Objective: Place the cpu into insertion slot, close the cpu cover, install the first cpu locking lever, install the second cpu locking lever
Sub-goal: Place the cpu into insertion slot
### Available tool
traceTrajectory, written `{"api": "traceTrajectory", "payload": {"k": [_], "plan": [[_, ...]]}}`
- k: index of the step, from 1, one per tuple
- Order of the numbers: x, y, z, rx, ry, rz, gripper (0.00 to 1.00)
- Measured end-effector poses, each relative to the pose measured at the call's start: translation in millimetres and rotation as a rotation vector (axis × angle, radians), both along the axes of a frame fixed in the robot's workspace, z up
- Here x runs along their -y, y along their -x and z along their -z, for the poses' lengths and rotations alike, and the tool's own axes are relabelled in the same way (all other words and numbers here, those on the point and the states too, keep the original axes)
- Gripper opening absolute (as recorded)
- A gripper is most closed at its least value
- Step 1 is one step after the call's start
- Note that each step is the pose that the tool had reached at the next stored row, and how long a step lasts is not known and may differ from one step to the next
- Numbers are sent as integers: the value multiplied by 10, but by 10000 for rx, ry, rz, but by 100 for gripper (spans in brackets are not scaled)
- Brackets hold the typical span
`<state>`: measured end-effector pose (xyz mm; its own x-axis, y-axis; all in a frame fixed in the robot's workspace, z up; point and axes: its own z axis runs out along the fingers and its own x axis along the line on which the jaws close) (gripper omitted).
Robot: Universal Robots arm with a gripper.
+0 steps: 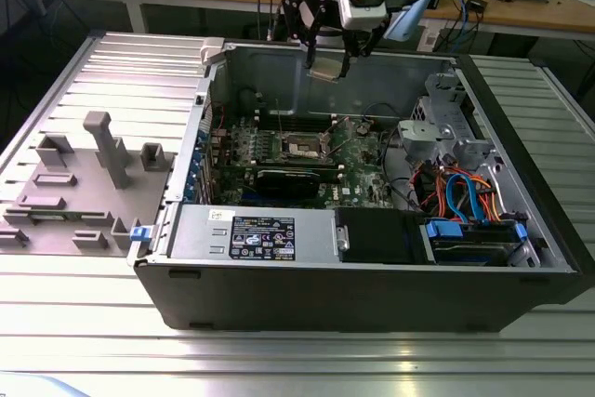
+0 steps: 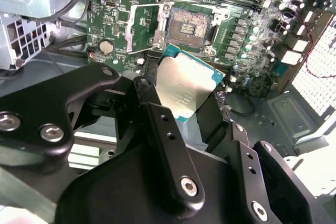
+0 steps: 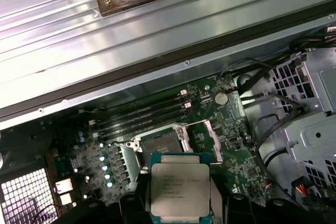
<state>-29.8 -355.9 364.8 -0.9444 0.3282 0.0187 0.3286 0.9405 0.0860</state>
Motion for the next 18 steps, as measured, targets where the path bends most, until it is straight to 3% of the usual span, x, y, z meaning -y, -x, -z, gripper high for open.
{"api": "traceTrajectory", "payload": {"k": [5,10,18], "plan": [[0,0,1,0,3,605,54],[0,0,2,0,3,940,54],[0,0,2,0,2,1091,54]]}}
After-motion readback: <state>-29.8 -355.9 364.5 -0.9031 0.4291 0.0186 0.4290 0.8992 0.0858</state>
